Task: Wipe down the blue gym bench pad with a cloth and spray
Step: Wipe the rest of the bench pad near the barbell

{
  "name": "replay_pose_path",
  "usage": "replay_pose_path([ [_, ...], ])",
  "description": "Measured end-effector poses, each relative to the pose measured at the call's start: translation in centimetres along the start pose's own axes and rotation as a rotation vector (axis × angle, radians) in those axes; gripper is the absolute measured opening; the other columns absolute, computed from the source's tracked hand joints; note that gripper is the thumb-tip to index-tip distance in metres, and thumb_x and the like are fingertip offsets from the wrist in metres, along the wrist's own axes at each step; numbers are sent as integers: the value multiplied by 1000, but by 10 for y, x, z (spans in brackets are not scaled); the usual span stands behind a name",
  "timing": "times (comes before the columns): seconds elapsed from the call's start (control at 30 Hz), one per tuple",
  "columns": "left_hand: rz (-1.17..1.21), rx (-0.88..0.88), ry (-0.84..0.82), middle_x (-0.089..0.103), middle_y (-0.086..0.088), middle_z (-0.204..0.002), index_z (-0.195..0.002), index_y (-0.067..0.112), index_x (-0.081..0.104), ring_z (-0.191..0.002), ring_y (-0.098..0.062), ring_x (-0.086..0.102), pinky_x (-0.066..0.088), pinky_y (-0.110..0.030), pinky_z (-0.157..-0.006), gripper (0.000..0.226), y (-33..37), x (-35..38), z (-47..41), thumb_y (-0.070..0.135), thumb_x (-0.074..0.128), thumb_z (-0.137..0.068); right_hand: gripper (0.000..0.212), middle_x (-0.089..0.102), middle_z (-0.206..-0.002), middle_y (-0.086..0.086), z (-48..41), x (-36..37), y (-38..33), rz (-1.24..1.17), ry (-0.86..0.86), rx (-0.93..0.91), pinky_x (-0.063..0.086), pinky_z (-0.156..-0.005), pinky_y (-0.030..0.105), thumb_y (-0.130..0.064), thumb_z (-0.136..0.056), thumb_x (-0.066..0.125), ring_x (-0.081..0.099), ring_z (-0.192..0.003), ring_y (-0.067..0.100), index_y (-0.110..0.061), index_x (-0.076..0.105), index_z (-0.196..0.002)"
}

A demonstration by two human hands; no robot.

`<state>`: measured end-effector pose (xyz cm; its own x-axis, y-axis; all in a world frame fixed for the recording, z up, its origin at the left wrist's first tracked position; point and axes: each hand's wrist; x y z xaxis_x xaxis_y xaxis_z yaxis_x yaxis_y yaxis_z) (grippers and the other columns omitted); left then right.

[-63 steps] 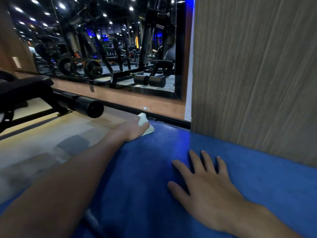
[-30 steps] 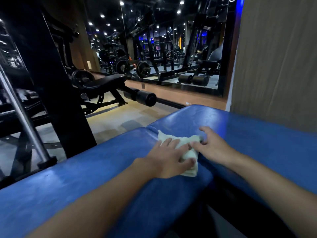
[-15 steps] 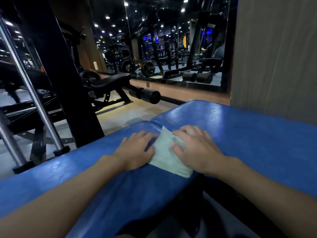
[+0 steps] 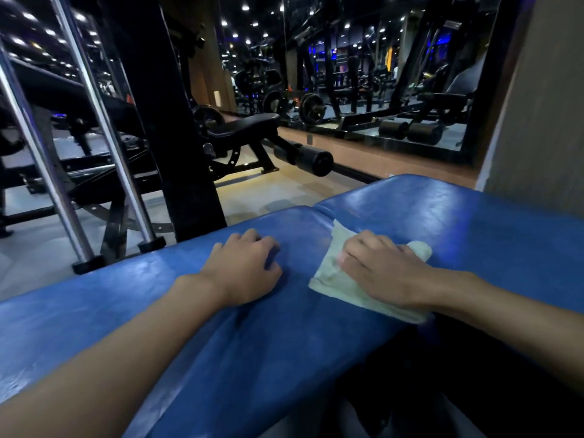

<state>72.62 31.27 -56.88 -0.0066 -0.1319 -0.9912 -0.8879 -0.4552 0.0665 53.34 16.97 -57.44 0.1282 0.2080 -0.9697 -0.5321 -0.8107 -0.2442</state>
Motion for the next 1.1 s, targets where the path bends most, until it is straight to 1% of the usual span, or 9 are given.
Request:
replay_pose_path([
  [0.07, 17, -21, -59, 47, 1, -130, -135, 34, 48, -123, -27, 45, 37, -45, -103, 44, -6, 1, 9, 53, 45, -95, 57, 36, -136, -10, 4, 8, 0, 44, 60, -36, 19, -113, 42, -67, -85, 10, 28, -137, 15, -40, 42, -123],
  [0.17, 18, -19, -103, 46, 3, -137, -141, 42, 42, -127, -25, 45, 35, -45, -107, 55, -9, 0, 17, 65, 43, -91, 60, 14, -163, -6, -5, 13, 1, 132, 13, -22, 6, -121, 43, -61, -95, 15, 7, -150, 17, -44, 18, -153],
  [0.3, -27, -6, -186, 46, 1, -140, -143, 45, 35, -127, -28, 46, 37, -48, -106, 65, -5, -8, 11, 76, 39, -87, 62, 7, -166, -4, -11, 11, 0, 185, -1, -23, 4, -122, 44, -60, -97, 12, 1, -152, 19, -40, 13, -155],
  [0.47, -58, -12, -215, 43, -1, -141, -144, 42, 33, -127, -30, 43, 34, -50, -105, 67, 2, -3, 11, 77, 35, -86, 105, 3, -166, -8, 19, 15, 4, 225, -18, -73, -1, -122, 39, -82, -63, -26, -8, -152, 15, -43, 11, -154],
  [0.67, -47, -1, -227, 45, 2, -134, -145, 46, 33, -123, -26, 45, 35, -48, -104, 68, -6, -11, 5, 77, 41, -85, 54, 13, -164, 4, -40, 21, -13, 184, 25, 94, 13, -118, 49, -55, -97, 18, 12, -149, 27, -38, 23, -148],
  [0.87, 8, 41, -257, 46, 10, -116, -140, 46, 39, -109, -20, 50, 41, -44, -98, 66, -14, -16, 2, 76, 47, -83, 62, 2, -167, -1, -85, 6, -14, 126, -80, 78, 7, -117, 55, -59, -98, 18, 3, -151, 26, -39, 5, -155],
  [0.97, 13, 61, -261, 45, 12, -111, -138, 47, 41, -107, -18, 51, 43, -43, -97, 64, -16, -19, 0, 77, 49, -82, 64, 8, -166, -10, -75, -2, 5, 155, -81, -162, 6, -121, 48, -64, -94, 16, -1, -152, 14, -44, 10, -155],
  [1.03, 4, 71, -285, 45, 12, -117, -141, 46, 38, -111, -19, 51, 43, -42, -99, 68, -15, -21, -3, 77, 50, -81, 73, 11, -165, -11, -77, 4, 10, 202, -105, -200, 12, -121, 44, -70, -86, 5, 4, -152, 13, -45, 14, -153],
  [1.1, -14, 75, -313, 43, 12, -120, -144, 46, 33, -114, -19, 49, 42, -41, -100, 73, -15, -22, -4, 78, 49, -81, 62, 12, -164, -11, -96, 11, 4, 221, -61, -165, 15, -119, 47, -62, -94, 10, 8, -150, 15, -44, 17, -152],
])
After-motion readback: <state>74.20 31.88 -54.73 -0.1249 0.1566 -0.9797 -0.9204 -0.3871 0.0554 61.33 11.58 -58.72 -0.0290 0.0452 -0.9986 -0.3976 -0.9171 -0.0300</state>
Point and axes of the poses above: each hand's wrist, its own z-axis away from the middle knuckle, its own x-axis out of the palm, y = z × x
